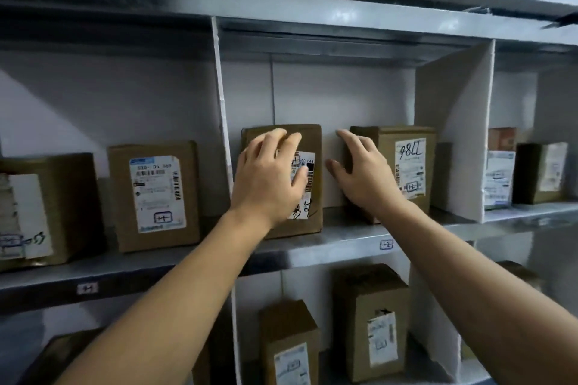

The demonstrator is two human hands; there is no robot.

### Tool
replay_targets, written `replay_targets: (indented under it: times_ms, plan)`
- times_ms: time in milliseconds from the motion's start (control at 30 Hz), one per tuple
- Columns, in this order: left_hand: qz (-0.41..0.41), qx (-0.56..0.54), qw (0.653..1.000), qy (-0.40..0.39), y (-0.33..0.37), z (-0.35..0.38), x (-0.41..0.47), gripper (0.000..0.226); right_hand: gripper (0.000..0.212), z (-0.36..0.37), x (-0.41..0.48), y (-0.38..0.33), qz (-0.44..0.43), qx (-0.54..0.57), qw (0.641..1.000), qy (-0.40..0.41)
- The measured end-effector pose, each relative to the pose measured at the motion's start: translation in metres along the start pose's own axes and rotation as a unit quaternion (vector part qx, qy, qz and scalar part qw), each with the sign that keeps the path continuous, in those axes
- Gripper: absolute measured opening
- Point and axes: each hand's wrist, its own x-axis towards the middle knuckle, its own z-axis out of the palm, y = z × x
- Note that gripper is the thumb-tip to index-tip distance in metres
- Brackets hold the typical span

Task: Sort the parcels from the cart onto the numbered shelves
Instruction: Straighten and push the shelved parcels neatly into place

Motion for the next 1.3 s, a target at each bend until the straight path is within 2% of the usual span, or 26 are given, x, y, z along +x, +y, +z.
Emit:
replay_targets:
  times_ms: [167, 300, 500, 633, 900, 1000, 1100, 1200, 1300]
  plan:
    - [-0.095, 0.052, 0.994, 0.025, -0.002, 0.013, 0.020, 0.054, 0.065, 0.013, 0.044, 0.006, 0.001, 0.150, 0.988, -0.038]
    - [-0.133, 0.095, 0.986, 0.006, -0.009, 0.020, 0.021, 0.057, 0.061, 0.029, 0.060, 0.001, 0.016, 0.257, 0.963, -0.081]
    - [-0.193, 0.075, 0.978, -0.015, -0.015, 0.032, 0.025, 0.063, 0.053, 0.046, 0.057, 0.007, 0.013, 0.305, 0.950, -0.060]
    - [-0.195, 0.060, 0.979, -0.020, -0.014, 0.039, 0.025, 0.065, 0.052, 0.045, 0.060, 0.018, 0.007, 0.324, 0.945, -0.051]
    - [-0.188, 0.092, 0.978, -0.010, -0.010, 0.047, 0.024, 0.067, 0.055, 0.047, 0.057, 0.028, 0.011, 0.334, 0.941, -0.048]
    - [-0.182, 0.088, 0.979, -0.017, -0.012, 0.044, 0.025, 0.067, 0.061, 0.043, 0.056, 0.024, 0.014, 0.302, 0.952, -0.047]
    - [-0.174, 0.092, 0.980, -0.016, -0.011, 0.040, 0.025, 0.067, 0.061, 0.033, 0.044, 0.021, -0.007, 0.259, 0.966, -0.015]
    - [-0.127, 0.088, 0.988, 0.014, -0.001, 0.035, 0.023, 0.063, 0.050, 0.017, 0.028, 0.026, -0.056, 0.208, 0.976, 0.037]
    - [-0.049, 0.038, 0.997, 0.037, 0.018, 0.038, 0.024, 0.060, 0.045, -0.005, 0.018, 0.044, -0.073, 0.149, 0.984, 0.065]
